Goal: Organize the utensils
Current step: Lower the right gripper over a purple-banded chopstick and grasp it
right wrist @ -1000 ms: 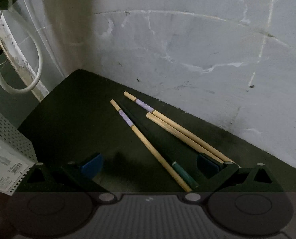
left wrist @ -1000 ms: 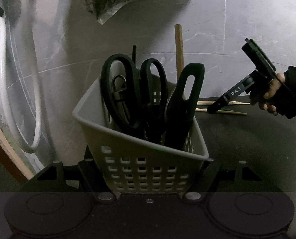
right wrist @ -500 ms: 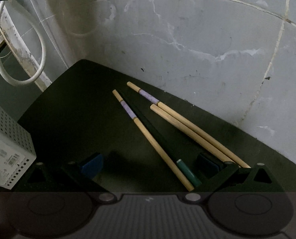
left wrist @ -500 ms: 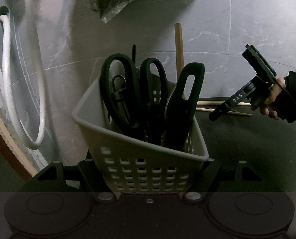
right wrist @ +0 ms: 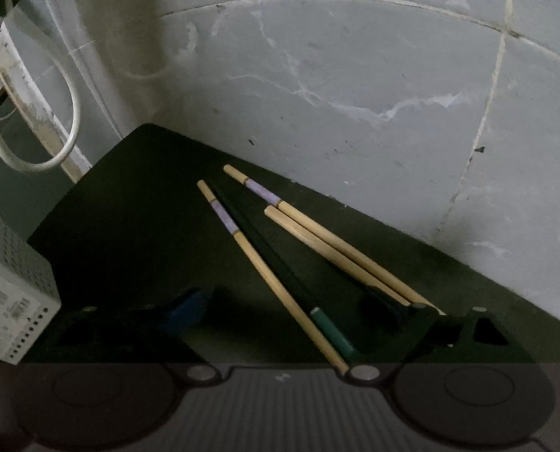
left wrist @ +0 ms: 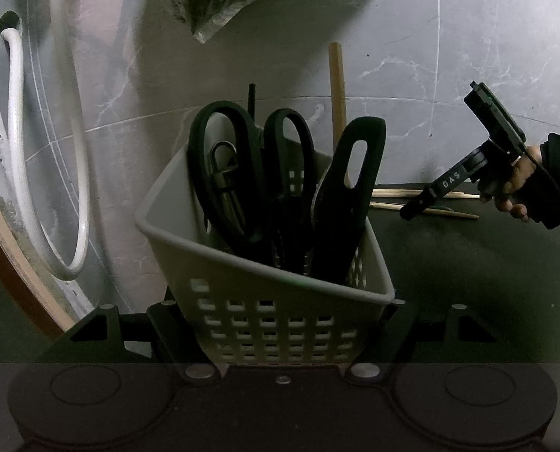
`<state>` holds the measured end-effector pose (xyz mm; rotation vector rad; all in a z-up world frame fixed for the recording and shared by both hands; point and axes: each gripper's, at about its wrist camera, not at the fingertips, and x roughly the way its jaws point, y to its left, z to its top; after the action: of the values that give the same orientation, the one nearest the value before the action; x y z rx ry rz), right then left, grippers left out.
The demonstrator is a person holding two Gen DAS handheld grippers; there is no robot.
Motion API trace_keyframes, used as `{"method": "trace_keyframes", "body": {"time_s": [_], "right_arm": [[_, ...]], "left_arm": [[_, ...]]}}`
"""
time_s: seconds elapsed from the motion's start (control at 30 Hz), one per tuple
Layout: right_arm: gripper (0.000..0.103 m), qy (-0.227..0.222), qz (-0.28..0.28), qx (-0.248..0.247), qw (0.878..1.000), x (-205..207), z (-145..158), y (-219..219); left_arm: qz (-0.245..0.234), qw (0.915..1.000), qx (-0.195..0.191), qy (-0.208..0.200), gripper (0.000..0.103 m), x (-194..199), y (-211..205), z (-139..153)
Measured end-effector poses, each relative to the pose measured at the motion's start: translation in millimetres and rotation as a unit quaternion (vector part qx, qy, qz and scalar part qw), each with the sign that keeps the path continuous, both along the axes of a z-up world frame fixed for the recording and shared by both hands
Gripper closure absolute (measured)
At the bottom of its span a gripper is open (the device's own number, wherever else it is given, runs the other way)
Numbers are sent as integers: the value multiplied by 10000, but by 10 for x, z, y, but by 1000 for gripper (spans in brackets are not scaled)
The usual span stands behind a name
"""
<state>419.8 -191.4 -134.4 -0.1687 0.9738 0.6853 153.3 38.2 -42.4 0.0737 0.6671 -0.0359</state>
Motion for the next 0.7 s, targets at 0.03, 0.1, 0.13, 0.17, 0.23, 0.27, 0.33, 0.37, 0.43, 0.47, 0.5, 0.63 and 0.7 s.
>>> {"method": "trace_keyframes", "body": {"time_s": [0.03, 0.1, 0.13, 0.17, 0.23, 0.27, 0.33, 0.37, 0.43, 0.47, 0.5, 0.63, 0.7], "right_arm": [[15, -27, 21, -21, 10000, -8, 3, 0], [27, -144, 34, -77, 9999, -29, 12, 2], [39, -229, 23, -134, 9996, -44, 18, 6], [52, -315, 15, -207, 9993, -65, 24, 16], [70, -453, 2, -379, 9983, -115, 35, 40], [77, -489, -2, -434, 9979, -140, 37, 47], [83, -475, -8, -458, 9978, -202, 46, 50], [85, -463, -6, -462, 9979, -241, 48, 48], [87, -461, 13, -492, 9977, -358, 51, 44], [87, -444, -1, -492, 9978, -415, 55, 33], [88, -405, -34, -481, 9980, -489, 57, 17], [88, -265, -128, -465, 9985, -788, 71, -68], [88, -185, -165, -467, 9986, -947, 80, -109]], "left_arm": [[-2, 10000, 1, -2, 26, -1, 0, 0], [-1, 10000, 1, -12, 26, -4, -1, -3], [1, 10000, 2, -16, 26, -5, -1, -2], [1, 10000, 2, -17, 26, -4, 0, -2], [5, 10000, 1, -18, 26, -2, 0, -4], [2, 10000, 4, -18, 26, -2, -1, -3], [-6, 10000, 6, -26, 26, -5, 0, -5], [-12, 10000, 8, -31, 26, -8, 2, -5], [-27, 10000, 7, -39, 26, -12, 6, -6], [-41, 10000, 8, -43, 26, -12, 10, -6], [-55, 10000, 7, -46, 26, -10, 15, -6], [-107, 9999, 6, -66, 26, -13, 34, -13], [-143, 9999, 4, -80, 26, -20, 45, -19]]}}
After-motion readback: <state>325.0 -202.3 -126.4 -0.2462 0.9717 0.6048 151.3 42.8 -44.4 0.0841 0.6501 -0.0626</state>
